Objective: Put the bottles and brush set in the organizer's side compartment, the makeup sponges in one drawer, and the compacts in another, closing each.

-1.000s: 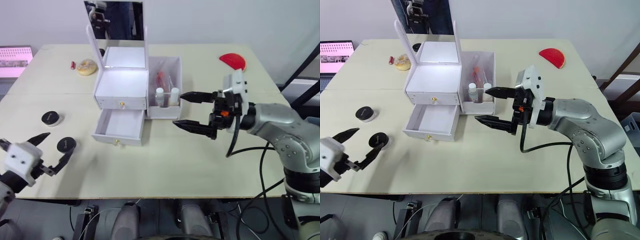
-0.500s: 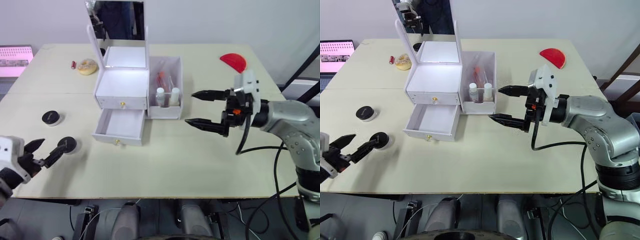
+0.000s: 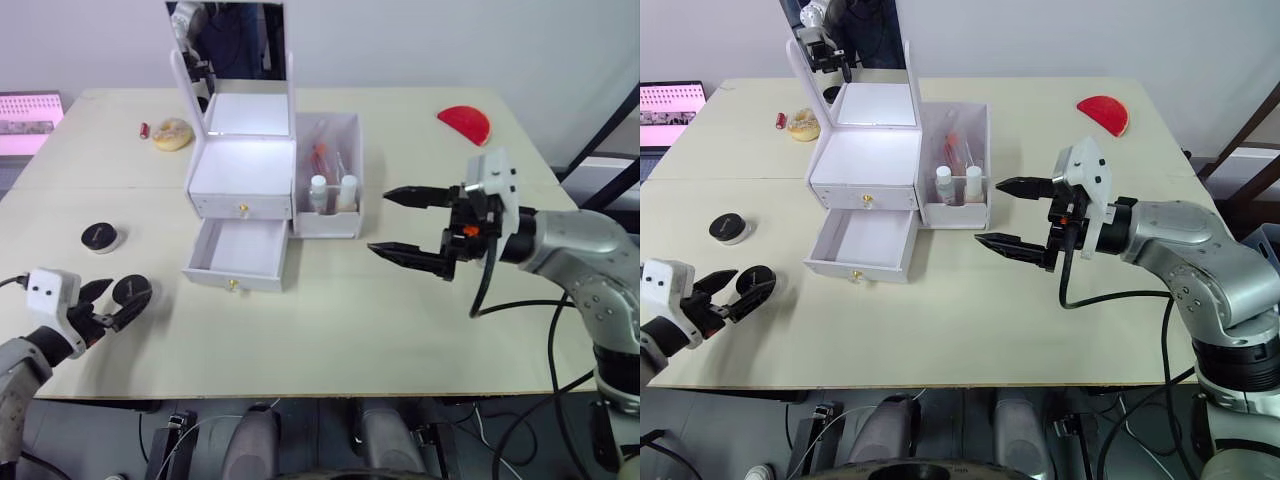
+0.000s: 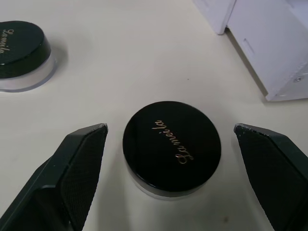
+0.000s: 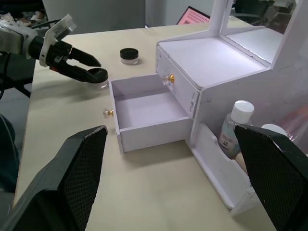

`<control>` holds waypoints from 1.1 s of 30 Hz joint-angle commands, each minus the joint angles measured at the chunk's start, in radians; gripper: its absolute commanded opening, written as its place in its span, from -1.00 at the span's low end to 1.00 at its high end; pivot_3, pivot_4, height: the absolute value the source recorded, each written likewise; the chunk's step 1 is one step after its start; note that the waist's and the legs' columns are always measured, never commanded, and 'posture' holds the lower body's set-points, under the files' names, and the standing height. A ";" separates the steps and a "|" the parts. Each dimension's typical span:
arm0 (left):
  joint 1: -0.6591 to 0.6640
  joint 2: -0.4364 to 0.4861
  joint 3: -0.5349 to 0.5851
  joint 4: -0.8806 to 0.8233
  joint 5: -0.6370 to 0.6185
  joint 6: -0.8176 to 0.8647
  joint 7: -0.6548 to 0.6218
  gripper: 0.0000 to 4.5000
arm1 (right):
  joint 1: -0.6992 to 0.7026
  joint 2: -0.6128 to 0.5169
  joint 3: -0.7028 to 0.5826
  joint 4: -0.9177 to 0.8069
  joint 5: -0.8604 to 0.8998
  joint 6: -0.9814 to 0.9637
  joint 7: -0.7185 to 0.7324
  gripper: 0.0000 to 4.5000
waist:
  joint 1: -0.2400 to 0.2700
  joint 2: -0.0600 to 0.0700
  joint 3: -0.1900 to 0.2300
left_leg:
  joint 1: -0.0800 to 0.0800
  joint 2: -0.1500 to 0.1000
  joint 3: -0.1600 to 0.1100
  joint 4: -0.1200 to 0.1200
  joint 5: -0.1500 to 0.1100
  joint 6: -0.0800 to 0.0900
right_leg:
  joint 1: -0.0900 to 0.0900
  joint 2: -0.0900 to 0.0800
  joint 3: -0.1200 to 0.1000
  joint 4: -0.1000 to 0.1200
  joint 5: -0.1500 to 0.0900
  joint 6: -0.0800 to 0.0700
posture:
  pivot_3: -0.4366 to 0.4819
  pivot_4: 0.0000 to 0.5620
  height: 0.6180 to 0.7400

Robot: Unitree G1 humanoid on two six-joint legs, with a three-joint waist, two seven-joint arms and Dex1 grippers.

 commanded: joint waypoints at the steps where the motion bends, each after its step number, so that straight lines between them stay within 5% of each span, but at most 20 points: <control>1: -0.009 -0.007 0.007 0.009 0.019 -0.016 -0.008 0.97 | 0.004 -0.003 -0.038 -0.033 0.019 -0.001 -0.011 1.00 | 0.000 0.000 0.000 | 0.000 0.000 0.000 0.000 0.000 0.000 | 0.000 0.000 0.000 0.000 0.000 0.000 | -0.05 -0.47 0.99; 6: -0.018 -0.014 0.011 0.014 0.028 -0.009 -0.020 0.15 | 0.008 -0.005 -0.037 -0.038 0.022 0.000 -0.020 1.00 | 0.000 0.000 0.000 | 0.000 0.000 0.000 0.000 0.000 0.000 | 0.000 0.000 0.000 0.000 0.000 0.000 | -0.05 -0.47 0.99; 16: -0.027 0.001 0.058 -0.027 -0.009 0.029 -0.033 0.15 | 0.016 -0.002 -0.034 -0.037 0.021 -0.003 -0.022 1.00 | 0.000 0.000 0.000 | 0.000 0.000 0.000 0.000 0.000 0.000 | 0.000 0.000 0.000 0.000 0.000 0.000 | -0.05 -0.47 0.99; 23: -0.169 0.131 0.092 -0.084 -0.101 0.132 -0.100 0.15 | 0.026 -0.002 -0.030 -0.033 0.010 -0.010 -0.021 1.00 | 0.004 -0.002 0.000 | -0.001 0.000 -0.001 0.001 0.000 0.000 | 0.000 0.000 -0.001 0.000 0.000 0.000 | -0.05 -0.47 0.99; 29: -0.311 0.231 -0.016 -0.109 -0.164 0.230 -0.247 0.15 | 0.026 0.002 -0.032 -0.041 0.009 -0.012 -0.031 1.00 | -0.002 -0.001 0.001 | -0.001 0.000 0.000 -0.002 0.000 0.000 | 0.000 0.000 0.000 -0.001 0.000 0.000 | -0.05 -0.47 0.99; 33: -0.425 0.218 -0.153 -0.066 -0.130 0.233 -0.318 0.15 | 0.017 0.005 -0.040 -0.050 0.018 -0.010 -0.042 1.00 | -0.001 -0.001 0.001 | -0.001 0.000 -0.001 -0.001 0.000 0.000 | 0.000 0.000 0.000 -0.001 -0.001 0.001 | -0.05 -0.47 0.99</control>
